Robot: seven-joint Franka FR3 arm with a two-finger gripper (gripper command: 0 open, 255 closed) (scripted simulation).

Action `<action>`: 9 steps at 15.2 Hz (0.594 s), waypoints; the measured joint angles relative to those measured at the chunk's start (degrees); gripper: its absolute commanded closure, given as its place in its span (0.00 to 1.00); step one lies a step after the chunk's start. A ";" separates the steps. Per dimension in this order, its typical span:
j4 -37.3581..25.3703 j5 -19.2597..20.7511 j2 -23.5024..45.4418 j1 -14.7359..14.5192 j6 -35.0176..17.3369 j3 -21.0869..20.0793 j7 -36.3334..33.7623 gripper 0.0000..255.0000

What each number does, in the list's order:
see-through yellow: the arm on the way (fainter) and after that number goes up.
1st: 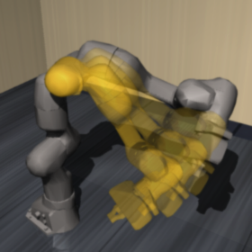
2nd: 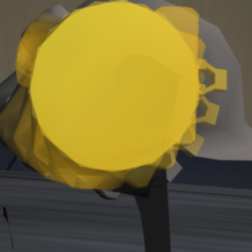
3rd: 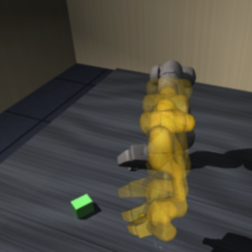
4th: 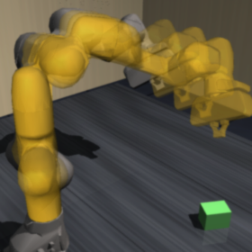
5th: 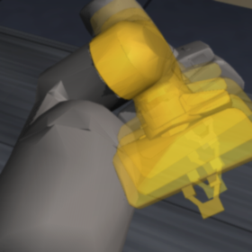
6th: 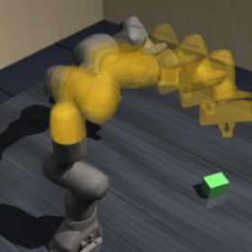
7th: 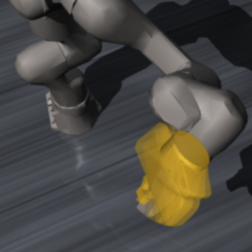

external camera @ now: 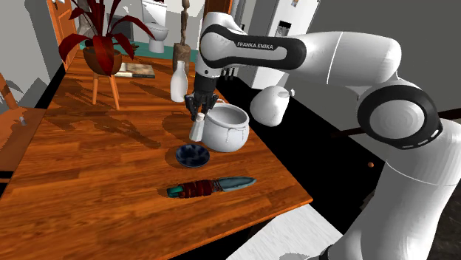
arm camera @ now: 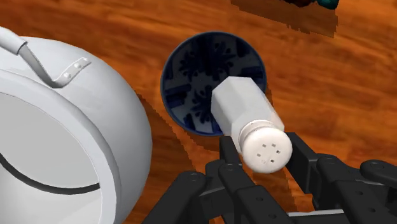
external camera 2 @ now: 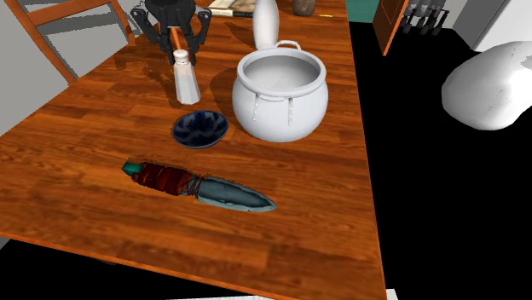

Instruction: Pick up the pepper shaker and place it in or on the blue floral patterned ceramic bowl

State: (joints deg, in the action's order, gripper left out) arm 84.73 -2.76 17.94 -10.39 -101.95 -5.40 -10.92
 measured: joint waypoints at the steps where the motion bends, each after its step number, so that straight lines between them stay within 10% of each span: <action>1: 0.40 0.02 0.26 -0.02 -0.66 0.00 0.01 1.00; 9: 5.49 0.00 0.99 -0.05 -6.47 0.02 0.27 1.00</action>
State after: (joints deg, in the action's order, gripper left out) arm 90.21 -2.76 18.94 -10.44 -108.42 -5.38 -10.65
